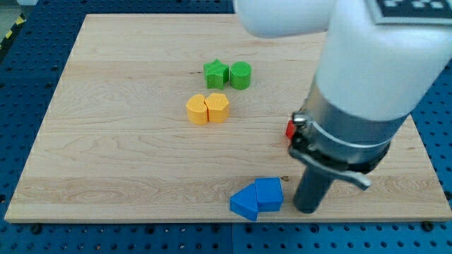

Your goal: Push the blue blocks to the bottom center of the board

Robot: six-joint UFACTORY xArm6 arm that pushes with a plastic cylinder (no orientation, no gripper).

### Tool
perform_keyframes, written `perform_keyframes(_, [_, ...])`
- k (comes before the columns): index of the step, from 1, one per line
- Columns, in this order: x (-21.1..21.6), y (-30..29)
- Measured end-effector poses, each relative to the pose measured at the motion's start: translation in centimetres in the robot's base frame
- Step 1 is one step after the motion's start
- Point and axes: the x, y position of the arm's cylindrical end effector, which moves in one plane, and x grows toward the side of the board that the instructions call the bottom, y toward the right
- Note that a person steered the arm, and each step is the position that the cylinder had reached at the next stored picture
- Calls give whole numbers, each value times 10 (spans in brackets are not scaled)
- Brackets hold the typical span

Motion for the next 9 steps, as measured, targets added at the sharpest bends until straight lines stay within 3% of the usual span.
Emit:
perform_keyframes(4, [-29, 36])
perform_keyframes(9, [-111, -71])
